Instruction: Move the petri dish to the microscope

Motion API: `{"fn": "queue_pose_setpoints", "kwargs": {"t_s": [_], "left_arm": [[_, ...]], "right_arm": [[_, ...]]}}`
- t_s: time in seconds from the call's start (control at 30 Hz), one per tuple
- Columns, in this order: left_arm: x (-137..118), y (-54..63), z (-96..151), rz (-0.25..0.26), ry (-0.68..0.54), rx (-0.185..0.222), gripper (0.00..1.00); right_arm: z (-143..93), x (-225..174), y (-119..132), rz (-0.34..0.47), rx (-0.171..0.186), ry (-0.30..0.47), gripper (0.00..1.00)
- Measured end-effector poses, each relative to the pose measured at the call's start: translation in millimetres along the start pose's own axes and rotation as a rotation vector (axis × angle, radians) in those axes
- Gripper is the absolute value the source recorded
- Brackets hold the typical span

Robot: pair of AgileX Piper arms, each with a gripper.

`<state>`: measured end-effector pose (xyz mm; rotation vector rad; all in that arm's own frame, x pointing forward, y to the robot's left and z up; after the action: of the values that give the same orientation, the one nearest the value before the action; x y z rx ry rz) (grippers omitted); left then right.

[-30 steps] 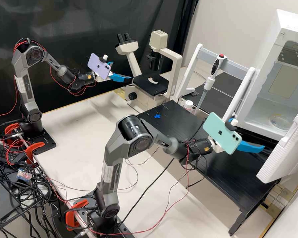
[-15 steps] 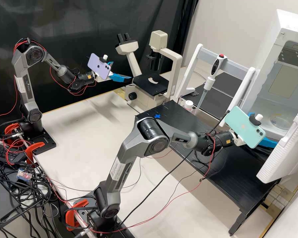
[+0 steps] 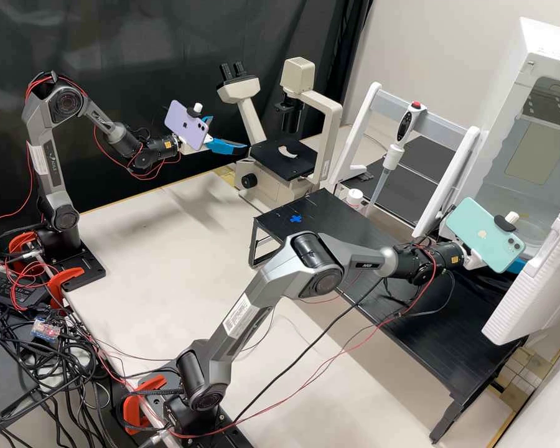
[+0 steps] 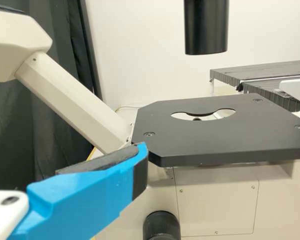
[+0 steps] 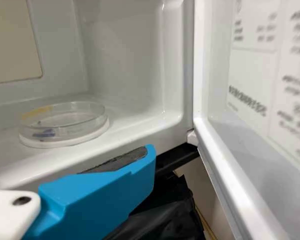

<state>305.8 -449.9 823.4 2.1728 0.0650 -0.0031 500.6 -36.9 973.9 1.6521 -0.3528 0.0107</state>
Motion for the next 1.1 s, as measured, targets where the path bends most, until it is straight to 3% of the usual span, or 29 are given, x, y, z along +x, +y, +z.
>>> {"fn": "queue_pose_setpoints", "kwargs": {"t_s": [0.2, 0.33, 0.43, 0.47, 0.97, 1.1], "left_arm": [[0.0, 0.0, 0.0, 0.0, 0.0, 0.0, 1.0], [0.0, 0.0, 0.0, 0.0, 0.0, 0.0, 1.0], [0.0, 0.0, 0.0, 0.0, 0.0, 0.0, 1.0], [0.0, 0.0, 0.0, 0.0, 0.0, 0.0, 1.0], [0.0, 0.0, 0.0, 0.0, 0.0, 0.0, 1.0], [0.0, 0.0, 0.0, 0.0, 0.0, 0.0, 1.0]], "right_arm": [[1.5, 9.8, -0.7, -0.002, -0.018, -0.011, 1.0], [0.8, 15.3, -0.2, 0.006, -0.054, -0.001, 1.0], [0.6, 18.5, -0.1, 0.011, -0.056, 0.005, 1.0], [0.1, 18.7, 0.3, 0.012, -0.056, 0.006, 0.0], [-2.7, 25.5, -3.0, -0.055, -0.003, 0.0, 0.0], [-2.4, 25.6, -3.3, -0.055, -0.003, -0.001, 0.0]]}}
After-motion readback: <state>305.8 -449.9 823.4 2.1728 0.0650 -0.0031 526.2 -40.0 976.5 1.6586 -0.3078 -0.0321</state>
